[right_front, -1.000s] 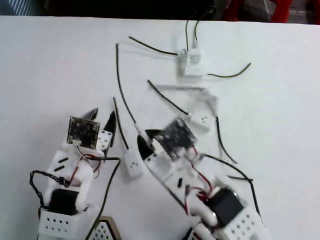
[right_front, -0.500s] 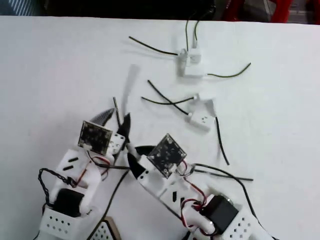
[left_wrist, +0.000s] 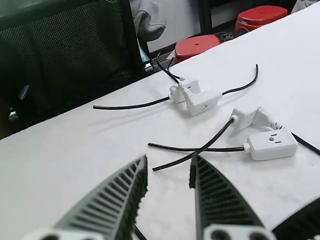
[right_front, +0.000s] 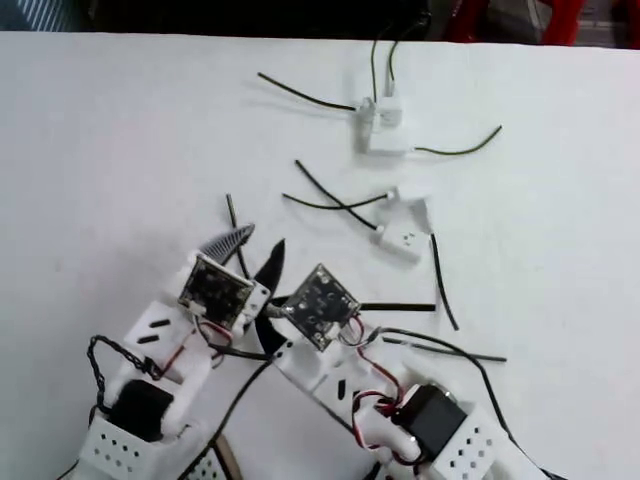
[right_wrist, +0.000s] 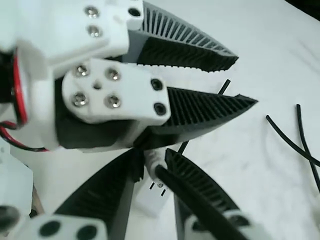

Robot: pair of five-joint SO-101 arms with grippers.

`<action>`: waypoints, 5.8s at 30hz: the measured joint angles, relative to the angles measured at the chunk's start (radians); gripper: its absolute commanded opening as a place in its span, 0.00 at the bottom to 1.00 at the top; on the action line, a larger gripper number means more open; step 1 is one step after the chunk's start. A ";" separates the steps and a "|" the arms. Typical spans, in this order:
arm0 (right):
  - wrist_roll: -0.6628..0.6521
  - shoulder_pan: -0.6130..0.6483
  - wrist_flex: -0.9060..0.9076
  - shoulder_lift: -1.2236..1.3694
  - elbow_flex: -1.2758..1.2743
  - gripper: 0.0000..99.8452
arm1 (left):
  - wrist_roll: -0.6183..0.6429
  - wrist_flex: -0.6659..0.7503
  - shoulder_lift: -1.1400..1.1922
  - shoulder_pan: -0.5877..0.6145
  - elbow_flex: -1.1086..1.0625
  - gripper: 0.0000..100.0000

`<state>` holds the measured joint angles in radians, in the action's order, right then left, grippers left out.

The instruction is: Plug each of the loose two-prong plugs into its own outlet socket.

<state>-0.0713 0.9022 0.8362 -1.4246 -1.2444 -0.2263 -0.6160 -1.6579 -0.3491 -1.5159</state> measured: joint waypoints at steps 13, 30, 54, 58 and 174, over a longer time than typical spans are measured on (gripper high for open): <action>0.032 -0.011 -0.006 0.000 -0.009 0.02 | -0.006 -0.026 -0.002 -0.006 0.000 0.15; 0.044 -0.028 -0.029 0.002 -0.009 0.02 | 0.046 -0.009 -0.002 0.068 0.002 0.15; 0.044 -0.040 -0.008 -0.163 -0.035 0.02 | 0.044 -0.009 0.014 0.084 -0.002 0.15; 0.044 -0.032 -0.008 -0.161 -0.041 0.02 | 0.044 -0.009 0.014 0.077 -0.002 0.16; 0.137 -0.591 -0.358 -0.166 -0.178 0.02 | 0.025 -0.557 1.748 0.044 0.990 0.08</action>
<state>0.0652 0.3115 0.4787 -1.5904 -1.4223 -0.2018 -1.1730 0.0898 -0.3046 -0.5263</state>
